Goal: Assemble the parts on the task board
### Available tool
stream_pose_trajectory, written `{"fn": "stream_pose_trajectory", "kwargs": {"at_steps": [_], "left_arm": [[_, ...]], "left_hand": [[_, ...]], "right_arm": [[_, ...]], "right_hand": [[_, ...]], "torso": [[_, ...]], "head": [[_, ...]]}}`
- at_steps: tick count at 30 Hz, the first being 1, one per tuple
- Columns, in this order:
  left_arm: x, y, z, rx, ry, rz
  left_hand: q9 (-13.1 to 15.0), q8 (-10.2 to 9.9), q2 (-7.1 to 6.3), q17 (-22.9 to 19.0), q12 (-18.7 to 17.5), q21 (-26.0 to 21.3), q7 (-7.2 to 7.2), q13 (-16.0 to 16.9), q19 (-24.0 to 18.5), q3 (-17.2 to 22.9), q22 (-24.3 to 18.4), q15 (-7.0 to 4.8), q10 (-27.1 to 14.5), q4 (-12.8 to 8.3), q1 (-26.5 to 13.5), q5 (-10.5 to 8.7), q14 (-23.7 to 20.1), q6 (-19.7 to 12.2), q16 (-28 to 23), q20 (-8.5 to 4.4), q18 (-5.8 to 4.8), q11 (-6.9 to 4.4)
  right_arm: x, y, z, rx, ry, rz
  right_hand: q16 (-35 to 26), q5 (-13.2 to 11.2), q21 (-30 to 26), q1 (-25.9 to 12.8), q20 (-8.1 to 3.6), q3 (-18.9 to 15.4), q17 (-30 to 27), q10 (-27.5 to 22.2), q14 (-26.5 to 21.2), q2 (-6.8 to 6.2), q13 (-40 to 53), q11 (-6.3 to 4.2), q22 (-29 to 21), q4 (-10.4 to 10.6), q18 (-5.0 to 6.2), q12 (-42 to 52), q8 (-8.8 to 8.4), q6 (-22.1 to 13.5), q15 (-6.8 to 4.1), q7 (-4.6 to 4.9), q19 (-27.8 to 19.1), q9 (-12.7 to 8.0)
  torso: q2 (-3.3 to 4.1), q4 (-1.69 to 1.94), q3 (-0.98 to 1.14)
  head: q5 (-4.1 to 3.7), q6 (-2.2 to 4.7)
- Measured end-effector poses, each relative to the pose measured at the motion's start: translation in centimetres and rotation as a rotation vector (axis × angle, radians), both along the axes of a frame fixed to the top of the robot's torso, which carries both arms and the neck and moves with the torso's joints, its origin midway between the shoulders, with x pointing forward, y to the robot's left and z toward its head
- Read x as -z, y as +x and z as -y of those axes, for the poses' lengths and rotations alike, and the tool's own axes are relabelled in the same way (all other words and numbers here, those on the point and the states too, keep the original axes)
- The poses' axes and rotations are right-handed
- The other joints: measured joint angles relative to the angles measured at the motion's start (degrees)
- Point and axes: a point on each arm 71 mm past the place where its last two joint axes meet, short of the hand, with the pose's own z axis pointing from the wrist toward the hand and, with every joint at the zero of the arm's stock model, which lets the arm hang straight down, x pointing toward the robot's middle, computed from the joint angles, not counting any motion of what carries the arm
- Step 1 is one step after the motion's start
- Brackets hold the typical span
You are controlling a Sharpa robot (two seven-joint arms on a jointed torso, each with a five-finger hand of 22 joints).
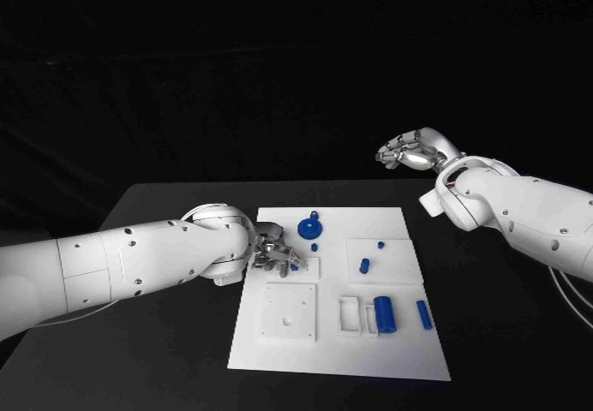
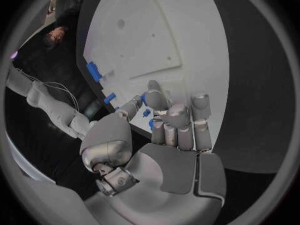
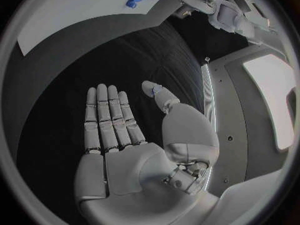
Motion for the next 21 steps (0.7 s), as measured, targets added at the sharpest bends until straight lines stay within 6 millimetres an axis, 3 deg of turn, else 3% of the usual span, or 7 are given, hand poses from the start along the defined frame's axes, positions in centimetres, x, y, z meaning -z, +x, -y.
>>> {"fn": "stream_pose_trajectory", "kwargs": {"at_steps": [1,2,3,6,8,13,21], "left_arm": [[0.0,0.0,-0.1,-0.004,-0.003,0.004],[-0.1,0.1,-0.2,-0.009,-0.008,0.008],[-0.3,0.2,-0.3,-0.016,-0.015,0.015],[-0.8,0.3,-0.3,-0.028,-0.034,0.031],[-1.1,0.4,-0.3,-0.034,-0.046,0.037],[-2.5,0.8,-0.4,-0.053,-0.089,0.060],[-3.7,1.6,-1.4,-0.093,-0.122,0.072]], "left_hand": [[-0.08,0.00,-0.88,-0.09,-0.31,-0.04,0.13,-0.12,-0.01,0.32,-0.08,0.00,-0.05,0.65,-0.09,0.00,-0.04,-0.21,-0.26,0.02,0.00,0.12],[-0.25,0.00,-3.75,-0.38,-1.03,-0.51,0.28,-0.48,-0.23,1.79,-0.37,0.02,-0.15,2.80,-0.03,0.00,-0.52,-1.07,-0.95,0.23,0.00,0.44],[-0.31,0.00,-5.14,-0.54,-1.36,-0.66,0.46,-0.66,-0.30,2.57,-0.48,0.10,-0.05,3.92,0.08,0.00,-0.71,-1.27,-1.20,0.30,0.00,0.52],[-0.31,0.00,-7.85,-0.79,-1.94,-0.66,0.78,-1.07,-0.30,4.26,-0.70,0.14,0.16,7.03,1.11,0.00,-0.75,-1.88,-1.51,0.30,0.00,0.72],[-0.31,0.00,-8.35,-0.80,-1.96,-0.66,0.83,-1.09,-0.30,4.12,-0.70,0.21,0.16,7.47,1.18,0.00,-0.82,-2.03,-1.76,0.30,0.00,0.72],[-0.31,0.00,-8.35,-0.88,-2.47,-0.90,1.03,-1.23,-0.82,0.83,-0.70,0.42,-0.05,7.12,1.18,0.00,-1.03,-3.05,-2.01,0.40,0.00,0.92],[-0.36,-0.13,-7.95,-0.88,-2.70,-0.90,0.92,-1.28,-0.82,0.02,-0.76,0.44,-0.04,6.84,1.59,0.00,-1.05,-3.78,-2.03,0.40,0.00,0.93]], "right_arm": [[0.0,0.0,0.0,0.000,0.000,0.000],[0.0,0.0,0.0,0.000,0.000,0.000],[0.0,0.0,0.0,0.000,0.000,0.000],[0.0,0.0,0.0,0.000,0.000,0.000],[0.0,0.0,0.0,0.001,0.000,0.000],[0.0,0.0,0.1,0.002,0.001,0.000],[0.0,0.0,0.2,0.004,0.003,-0.001]], "right_hand": [[0.00,0.00,0.00,0.00,0.00,0.00,0.00,0.00,-0.11,0.00,0.00,0.00,0.00,0.00,0.00,0.00,0.00,0.00,0.10,0.00,0.00,0.00],[0.00,0.00,0.00,0.00,0.00,0.00,0.00,0.00,-0.16,0.00,0.00,0.00,0.00,0.00,0.00,0.00,0.00,0.00,0.15,0.00,0.00,0.00],[0.00,0.00,0.00,0.00,0.00,0.00,-0.04,0.00,-0.16,0.00,0.00,0.00,0.00,0.00,0.00,0.00,0.00,0.00,0.15,0.00,0.00,-0.01],[0.00,0.00,0.00,-0.18,-0.21,0.00,-0.06,0.00,-0.16,-0.18,-0.05,0.00,0.00,0.00,0.00,0.00,0.00,0.00,0.15,0.00,-0.21,-0.05],[0.00,0.00,0.00,-0.23,-0.21,0.00,-0.06,0.00,-0.16,-0.23,-0.06,0.00,-0.01,0.00,0.00,0.00,0.00,0.00,0.15,0.00,-0.21,-0.05],[0.00,0.00,0.00,-0.23,-0.21,-0.01,-0.12,0.00,-0.16,-0.23,-0.06,0.00,-0.01,0.01,0.00,0.00,0.00,0.00,0.15,0.00,-0.21,-0.11],[0.00,0.00,0.00,-0.23,-0.01,-0.16,-0.17,0.00,-0.16,-0.23,-0.12,0.00,0.04,0.16,0.00,0.00,0.00,-0.21,0.15,0.20,-0.41,-0.11]], "torso": [[0.00,0.00,0.00],[0.00,0.00,0.00],[0.01,-0.01,0.00],[0.02,-0.03,0.01],[0.03,-0.06,0.01],[0.08,-0.10,0.02],[0.13,-0.10,0.00]], "head": [[-0.02,0.00],[-0.02,0.01],[-0.04,0.04],[-0.07,0.09],[-0.08,0.11],[-0.19,0.21],[-0.21,0.46]]}}
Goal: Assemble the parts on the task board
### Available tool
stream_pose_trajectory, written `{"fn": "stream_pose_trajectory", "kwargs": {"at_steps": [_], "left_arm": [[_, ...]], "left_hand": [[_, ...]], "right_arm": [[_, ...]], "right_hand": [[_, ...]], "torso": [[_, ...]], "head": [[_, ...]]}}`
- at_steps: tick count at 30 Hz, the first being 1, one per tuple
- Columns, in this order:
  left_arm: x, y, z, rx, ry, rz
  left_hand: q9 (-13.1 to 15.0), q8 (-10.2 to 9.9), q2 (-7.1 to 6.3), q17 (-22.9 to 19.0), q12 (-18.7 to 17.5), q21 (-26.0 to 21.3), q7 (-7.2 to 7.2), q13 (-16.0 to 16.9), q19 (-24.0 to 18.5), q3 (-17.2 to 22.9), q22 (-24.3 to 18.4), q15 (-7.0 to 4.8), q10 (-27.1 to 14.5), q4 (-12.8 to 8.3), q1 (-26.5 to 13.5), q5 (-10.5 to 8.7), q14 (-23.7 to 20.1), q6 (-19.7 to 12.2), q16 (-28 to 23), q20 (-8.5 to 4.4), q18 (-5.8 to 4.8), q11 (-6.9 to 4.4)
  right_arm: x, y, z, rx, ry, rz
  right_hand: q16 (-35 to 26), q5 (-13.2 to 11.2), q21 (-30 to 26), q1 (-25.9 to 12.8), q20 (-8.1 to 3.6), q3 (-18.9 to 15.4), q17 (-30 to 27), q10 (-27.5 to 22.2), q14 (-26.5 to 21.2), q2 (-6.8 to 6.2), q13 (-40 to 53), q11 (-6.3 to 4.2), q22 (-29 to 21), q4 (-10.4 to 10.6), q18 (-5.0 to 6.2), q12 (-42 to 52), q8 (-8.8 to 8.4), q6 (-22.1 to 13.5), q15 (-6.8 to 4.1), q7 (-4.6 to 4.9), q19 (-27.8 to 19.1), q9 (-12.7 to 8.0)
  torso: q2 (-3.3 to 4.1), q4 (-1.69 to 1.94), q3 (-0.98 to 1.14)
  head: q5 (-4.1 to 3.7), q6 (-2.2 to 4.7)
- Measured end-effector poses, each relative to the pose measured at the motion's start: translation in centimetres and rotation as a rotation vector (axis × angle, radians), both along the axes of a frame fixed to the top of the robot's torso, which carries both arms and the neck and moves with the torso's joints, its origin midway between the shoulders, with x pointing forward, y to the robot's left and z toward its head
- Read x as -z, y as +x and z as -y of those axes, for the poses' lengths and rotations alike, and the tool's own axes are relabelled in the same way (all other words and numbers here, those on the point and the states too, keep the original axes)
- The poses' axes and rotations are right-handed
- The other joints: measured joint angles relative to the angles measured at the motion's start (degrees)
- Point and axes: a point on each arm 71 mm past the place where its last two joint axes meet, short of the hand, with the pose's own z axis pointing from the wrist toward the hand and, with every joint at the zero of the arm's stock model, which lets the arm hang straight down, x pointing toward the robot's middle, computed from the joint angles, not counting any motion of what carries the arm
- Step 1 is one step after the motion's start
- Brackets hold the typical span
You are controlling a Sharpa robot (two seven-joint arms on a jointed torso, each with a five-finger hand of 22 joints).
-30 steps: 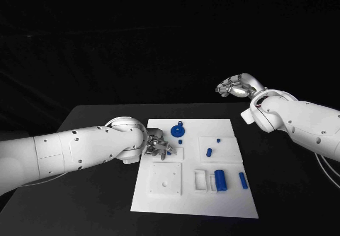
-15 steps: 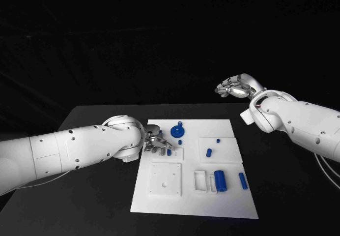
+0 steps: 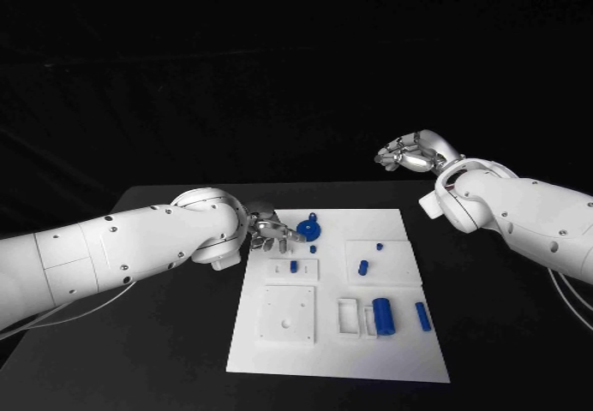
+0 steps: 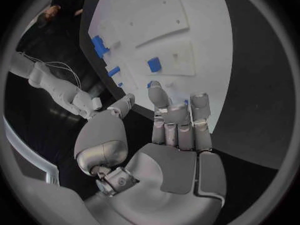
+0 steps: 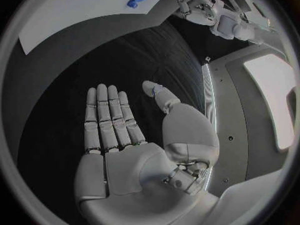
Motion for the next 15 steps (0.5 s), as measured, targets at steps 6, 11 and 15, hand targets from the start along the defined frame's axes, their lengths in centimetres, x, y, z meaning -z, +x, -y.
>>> {"fn": "stream_pose_trajectory", "kwargs": {"at_steps": [6,11,15], "left_arm": [[-0.5,1.6,-1.9,-0.068,-0.006,0.003],[-1.2,3.0,-2.6,-0.107,-0.022,0.013],[-1.6,3.9,-3.1,-0.134,-0.025,0.020]], "left_hand": [[-0.60,-0.09,4.43,-0.33,-0.95,-0.75,0.33,-0.34,-0.81,-3.84,-0.33,0.29,-0.04,-2.93,3.23,0.57,-0.28,-0.52,-1.10,0.41,0.00,0.40],[-1.07,-0.48,4.43,-0.72,-1.77,-1.45,0.60,-0.73,-1.33,-4.29,-0.68,0.59,-0.44,-2.91,3.23,0.57,-0.59,-1.06,-1.99,0.51,0.00,0.80],[-1.32,-0.48,4.08,-0.97,-2.56,-1.78,0.83,-1.03,-1.33,-4.29,-0.89,0.63,-0.74,-2.92,3.58,0.57,-1.01,-1.43,-2.81,0.51,0.00,1.10]], "right_arm": [[0.0,0.0,0.1,0.002,0.001,-0.001],[0.0,0.1,0.2,0.006,0.003,-0.002],[0.0,0.0,0.2,0.007,0.004,-0.002]], "right_hand": [[0.00,0.00,0.00,0.00,0.00,0.00,0.00,0.00,0.00,0.00,0.00,0.00,0.00,0.00,0.00,0.00,0.00,0.00,0.00,0.00,0.00,0.00],[0.00,0.00,0.00,0.00,0.00,0.00,0.00,0.00,0.00,0.00,0.01,0.00,-0.01,0.00,0.00,0.00,0.00,0.00,0.00,0.00,0.00,0.01],[0.00,0.00,0.00,0.00,0.00,0.00,0.00,0.00,0.00,0.00,-0.04,0.00,-0.01,0.00,0.00,-0.22,0.00,0.00,0.00,0.00,0.00,-0.04]], "torso": [[0.01,0.04,-0.04],[0.06,0.02,-0.07],[0.09,0.02,-0.05]], "head": [[0.15,0.35],[0.26,0.59],[0.34,0.70]]}}
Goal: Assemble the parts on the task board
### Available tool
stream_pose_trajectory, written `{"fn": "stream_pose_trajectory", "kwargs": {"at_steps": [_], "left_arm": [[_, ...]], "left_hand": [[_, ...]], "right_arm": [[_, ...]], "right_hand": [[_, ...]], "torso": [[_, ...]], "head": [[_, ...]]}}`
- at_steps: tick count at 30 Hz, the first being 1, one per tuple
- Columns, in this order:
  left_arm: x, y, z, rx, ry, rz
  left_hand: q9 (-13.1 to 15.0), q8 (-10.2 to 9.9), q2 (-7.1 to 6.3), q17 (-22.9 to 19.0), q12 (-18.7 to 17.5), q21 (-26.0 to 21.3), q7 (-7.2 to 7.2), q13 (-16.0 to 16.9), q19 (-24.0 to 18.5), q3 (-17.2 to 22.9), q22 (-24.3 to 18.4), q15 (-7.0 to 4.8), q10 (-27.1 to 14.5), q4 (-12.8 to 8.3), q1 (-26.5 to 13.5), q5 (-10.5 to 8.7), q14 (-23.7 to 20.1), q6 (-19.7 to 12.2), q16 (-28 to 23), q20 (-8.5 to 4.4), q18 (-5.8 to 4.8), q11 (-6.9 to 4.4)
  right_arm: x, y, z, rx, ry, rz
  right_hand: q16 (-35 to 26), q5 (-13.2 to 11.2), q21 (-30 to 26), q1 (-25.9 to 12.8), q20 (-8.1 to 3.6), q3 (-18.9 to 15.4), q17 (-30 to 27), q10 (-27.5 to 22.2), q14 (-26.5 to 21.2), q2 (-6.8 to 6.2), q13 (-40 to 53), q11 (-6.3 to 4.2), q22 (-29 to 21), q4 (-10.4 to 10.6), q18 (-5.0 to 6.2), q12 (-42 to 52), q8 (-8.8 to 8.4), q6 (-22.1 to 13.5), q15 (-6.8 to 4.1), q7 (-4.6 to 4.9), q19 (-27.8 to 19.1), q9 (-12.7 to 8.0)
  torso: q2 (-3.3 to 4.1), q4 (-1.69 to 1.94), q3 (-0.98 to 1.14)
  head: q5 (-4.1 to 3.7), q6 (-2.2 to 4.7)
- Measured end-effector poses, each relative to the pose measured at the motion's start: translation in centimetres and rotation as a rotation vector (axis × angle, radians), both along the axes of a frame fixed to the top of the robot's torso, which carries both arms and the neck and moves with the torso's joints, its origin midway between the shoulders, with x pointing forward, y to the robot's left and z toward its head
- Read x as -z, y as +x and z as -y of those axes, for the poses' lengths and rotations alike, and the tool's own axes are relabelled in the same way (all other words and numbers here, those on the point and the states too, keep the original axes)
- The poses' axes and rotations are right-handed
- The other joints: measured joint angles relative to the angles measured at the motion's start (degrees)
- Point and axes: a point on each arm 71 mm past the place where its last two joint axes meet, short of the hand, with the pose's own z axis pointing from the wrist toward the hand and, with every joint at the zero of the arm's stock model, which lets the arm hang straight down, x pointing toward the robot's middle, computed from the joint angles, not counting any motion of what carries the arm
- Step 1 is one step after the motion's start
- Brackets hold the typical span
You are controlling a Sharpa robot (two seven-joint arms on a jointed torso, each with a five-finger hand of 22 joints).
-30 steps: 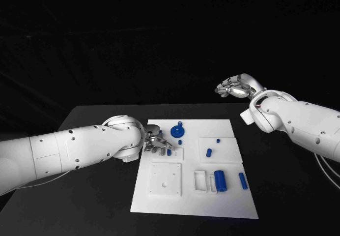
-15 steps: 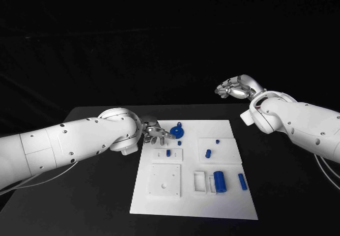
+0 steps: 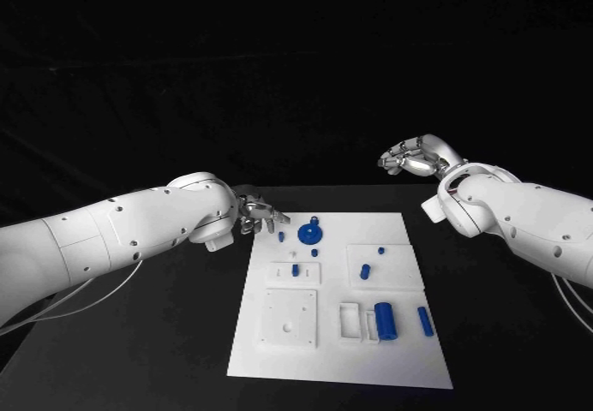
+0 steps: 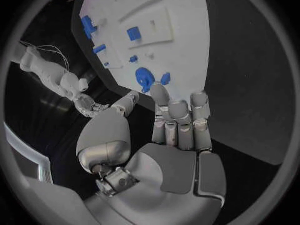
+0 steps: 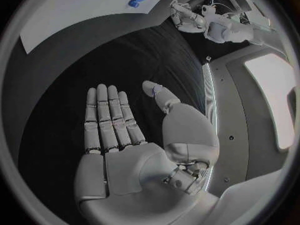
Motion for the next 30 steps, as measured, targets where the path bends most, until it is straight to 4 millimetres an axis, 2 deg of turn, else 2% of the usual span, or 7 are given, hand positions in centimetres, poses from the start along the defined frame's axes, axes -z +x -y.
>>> {"fn": "stream_pose_trajectory", "kwargs": {"at_steps": [6,14,19,24,30], "left_arm": [[-0.1,1.0,-0.6,-0.029,0.003,-0.002],[0.0,2.3,-0.5,-0.044,0.023,-0.018],[0.1,2.8,-0.5,-0.045,0.032,-0.026],[0.1,3.2,-0.6,-0.042,0.037,-0.035],[0.3,3.4,-0.4,-0.027,0.038,-0.050]], "left_hand": [[-0.32,-0.28,0.00,-0.21,-0.49,-0.38,-0.11,-0.21,-0.21,-0.32,-0.21,0.09,-0.21,0.31,0.00,0.00,-0.09,-0.51,-0.73,0.21,0.00,0.20],[-0.59,-0.67,0.68,-0.27,-1.16,-0.69,-0.15,-0.37,-0.36,-0.65,-0.31,0.34,-0.43,0.27,0.68,0.00,-0.35,-0.97,-1.16,0.11,0.01,0.40],[-0.87,-0.67,1.30,-0.27,-1.37,-0.96,0.11,-0.46,-0.72,-1.41,-0.31,0.68,-0.71,-0.19,1.33,0.00,-0.69,-1.96,-1.46,0.31,0.01,0.67],[-1.42,-1.50,2.11,-0.34,-1.98,-1.48,1.24,-0.57,-1.13,-2.15,-0.31,1.20,-1.37,-0.91,2.15,0.00,-1.20,-4.53,-2.18,0.31,0.00,1.32],[-1.51,-1.50,2.22,-0.34,-1.99,-1.48,1.44,-0.57,-1.33,-2.36,-0.31,1.22,-1.53,-1.12,2.26,0.00,-1.21,-4.79,-2.23,0.51,0.00,1.15]], "right_arm": [[0.0,0.0,-0.1,-0.001,0.002,0.000],[0.0,-0.1,-0.2,-0.005,0.004,-0.001],[0.0,-0.1,-0.2,-0.007,0.005,-0.001],[0.0,-0.1,-0.3,-0.008,0.007,-0.001],[0.0,-0.2,-0.4,-0.012,0.011,-0.002]], "right_hand": [[0.00,0.00,0.00,0.00,0.00,0.00,0.00,0.00,0.00,0.00,0.00,0.00,0.00,0.00,0.00,0.00,0.00,0.00,0.00,0.00,0.00,0.00],[0.00,0.24,0.00,0.00,0.00,0.00,-0.05,0.00,-0.16,0.00,0.01,0.00,-0.01,0.00,0.00,0.00,0.00,0.00,0.15,-0.01,0.00,0.01],[0.00,0.24,0.00,0.00,0.00,0.00,-0.05,0.00,-0.16,0.00,0.01,0.00,-0.01,0.00,0.00,0.00,0.00,0.01,0.15,0.00,0.00,0.01],[0.00,0.23,0.00,0.00,0.00,0.00,-0.05,0.00,-0.16,0.00,0.00,0.00,0.04,0.00,0.00,0.00,0.00,0.01,0.15,-0.01,0.00,0.01],[0.00,0.23,0.00,0.00,0.00,0.00,-0.10,0.00,-0.15,0.00,-0.04,0.00,0.04,0.00,0.00,0.00,0.00,0.01,0.14,-0.01,0.00,-0.04]], "torso": [[0.04,-0.02,0.05],[0.04,-0.11,0.06],[0.12,-0.15,0.02],[0.19,-0.16,-0.02],[0.19,-0.14,-0.03]], "head": [[0.03,-0.04],[0.05,-0.10],[-0.02,-0.07],[0.06,-0.04],[0.08,-0.13]]}}
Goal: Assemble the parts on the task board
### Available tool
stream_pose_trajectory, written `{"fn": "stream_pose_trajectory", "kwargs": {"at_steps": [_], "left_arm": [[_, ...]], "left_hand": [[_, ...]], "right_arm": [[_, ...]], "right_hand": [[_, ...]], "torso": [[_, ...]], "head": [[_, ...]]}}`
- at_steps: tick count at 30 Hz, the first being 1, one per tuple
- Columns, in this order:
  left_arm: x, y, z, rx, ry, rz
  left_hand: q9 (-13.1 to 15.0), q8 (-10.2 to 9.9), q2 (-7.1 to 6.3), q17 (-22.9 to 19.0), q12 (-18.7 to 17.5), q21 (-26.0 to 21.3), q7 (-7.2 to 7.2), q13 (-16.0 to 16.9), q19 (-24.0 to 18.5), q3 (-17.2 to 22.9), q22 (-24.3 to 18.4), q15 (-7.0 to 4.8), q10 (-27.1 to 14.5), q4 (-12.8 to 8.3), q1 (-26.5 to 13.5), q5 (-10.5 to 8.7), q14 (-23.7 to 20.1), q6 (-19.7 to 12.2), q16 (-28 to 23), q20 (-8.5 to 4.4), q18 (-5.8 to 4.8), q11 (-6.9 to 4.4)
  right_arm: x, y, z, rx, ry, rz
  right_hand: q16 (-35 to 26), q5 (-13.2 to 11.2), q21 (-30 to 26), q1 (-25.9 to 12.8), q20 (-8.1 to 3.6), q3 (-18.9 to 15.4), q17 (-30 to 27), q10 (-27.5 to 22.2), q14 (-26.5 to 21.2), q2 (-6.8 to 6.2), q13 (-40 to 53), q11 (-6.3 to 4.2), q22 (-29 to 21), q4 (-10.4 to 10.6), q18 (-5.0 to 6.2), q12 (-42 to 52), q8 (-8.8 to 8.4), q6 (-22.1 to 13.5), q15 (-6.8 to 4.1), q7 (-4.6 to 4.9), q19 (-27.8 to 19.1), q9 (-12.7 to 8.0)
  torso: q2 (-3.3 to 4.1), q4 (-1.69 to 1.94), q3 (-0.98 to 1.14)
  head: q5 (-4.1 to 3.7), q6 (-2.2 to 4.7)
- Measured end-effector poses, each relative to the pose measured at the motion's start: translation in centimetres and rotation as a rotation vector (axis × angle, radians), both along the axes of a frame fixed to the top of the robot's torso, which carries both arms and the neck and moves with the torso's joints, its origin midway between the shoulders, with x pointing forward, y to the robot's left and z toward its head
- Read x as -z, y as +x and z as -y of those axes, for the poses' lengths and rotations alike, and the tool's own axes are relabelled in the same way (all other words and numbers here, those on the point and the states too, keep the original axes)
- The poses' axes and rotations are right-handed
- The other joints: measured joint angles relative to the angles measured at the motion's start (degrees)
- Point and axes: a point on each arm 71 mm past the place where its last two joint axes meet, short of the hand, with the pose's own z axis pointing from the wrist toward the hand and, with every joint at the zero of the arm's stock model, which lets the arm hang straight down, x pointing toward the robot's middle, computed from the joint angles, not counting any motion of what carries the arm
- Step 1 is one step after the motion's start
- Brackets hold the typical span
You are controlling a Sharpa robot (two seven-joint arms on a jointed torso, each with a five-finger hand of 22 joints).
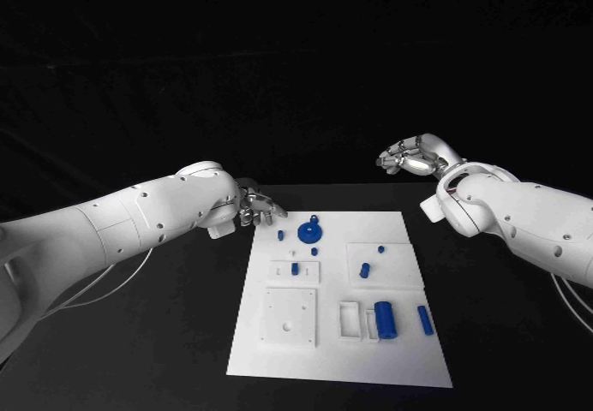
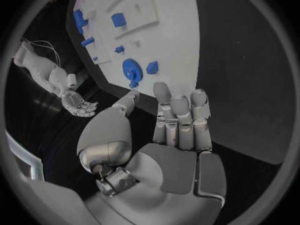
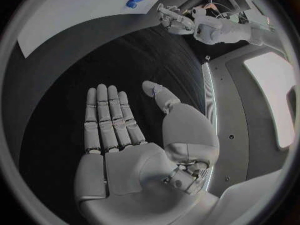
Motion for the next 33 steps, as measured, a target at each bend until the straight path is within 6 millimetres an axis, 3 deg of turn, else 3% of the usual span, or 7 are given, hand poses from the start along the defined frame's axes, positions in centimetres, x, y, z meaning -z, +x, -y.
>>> {"fn": "stream_pose_trajectory", "kwargs": {"at_steps": [9,33], "left_arm": [[0.6,0.1,-0.1,0.013,0.003,-0.027],[2.2,0.1,0.4,0.030,-0.014,-0.083]], "left_hand": [[-0.40,-0.46,0.84,0.10,0.00,0.00,0.00,0.02,0.00,-0.88,0.00,0.11,-0.21,-0.88,0.87,0.00,-0.10,-1.15,0.00,0.00,0.00,0.20],[-1.37,-1.45,0.85,0.25,0.00,-0.29,0.80,0.15,0.00,-1.42,0.00,0.50,-0.62,-1.42,1.32,0.00,-0.31,-3.38,0.00,0.00,0.00,0.61]], "right_arm": [[0.0,0.0,0.1,0.001,0.002,-0.001],[0.0,0.0,-0.1,-0.001,0.004,-0.001]], "right_hand": [[0.00,0.00,0.00,0.00,0.00,0.00,0.00,0.00,0.01,0.00,0.00,0.00,-0.01,0.00,0.00,0.00,0.00,0.00,-0.01,0.00,0.00,0.00],[0.00,-0.01,0.00,0.00,0.00,0.00,0.00,0.00,0.04,0.00,0.02,0.00,0.03,0.00,0.00,0.00,0.00,0.00,-0.04,-0.01,0.00,0.01]], "torso": [[0.05,-0.05,0.01],[0.01,-0.02,0.04]], "head": [[-0.07,-0.15],[-0.36,-0.53]]}}
